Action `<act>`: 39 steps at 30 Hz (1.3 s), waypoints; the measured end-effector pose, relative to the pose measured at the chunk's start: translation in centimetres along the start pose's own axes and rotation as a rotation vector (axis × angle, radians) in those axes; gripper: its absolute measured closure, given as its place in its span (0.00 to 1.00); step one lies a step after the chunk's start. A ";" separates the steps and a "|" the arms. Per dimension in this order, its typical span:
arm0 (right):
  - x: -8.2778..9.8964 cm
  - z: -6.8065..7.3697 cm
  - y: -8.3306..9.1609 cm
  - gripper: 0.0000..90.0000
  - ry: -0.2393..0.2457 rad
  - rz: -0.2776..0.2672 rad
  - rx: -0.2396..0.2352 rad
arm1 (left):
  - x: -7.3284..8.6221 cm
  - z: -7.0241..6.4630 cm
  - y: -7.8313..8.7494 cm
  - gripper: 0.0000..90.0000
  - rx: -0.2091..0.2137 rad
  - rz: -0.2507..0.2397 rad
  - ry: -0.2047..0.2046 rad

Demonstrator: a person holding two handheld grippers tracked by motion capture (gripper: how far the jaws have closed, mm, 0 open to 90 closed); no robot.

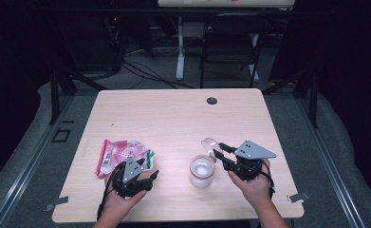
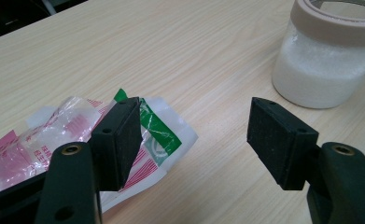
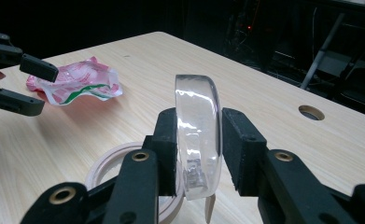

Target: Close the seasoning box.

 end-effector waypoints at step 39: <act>1.1 3.3 -1.5 0.62 0.151 0.096 0.008 | 0.0 -0.2 -0.1 0.39 0.007 0.002 -0.004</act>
Point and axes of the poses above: each handheld gripper's, and its own axes: y roughly backward along the jaws, x roughly out of its underside, z roughly to its left, the point moved 5 cm from there along -y, roughly forward along the jaws, and after that the axes turned 15 degrees about -x, right-handed, at the moved point
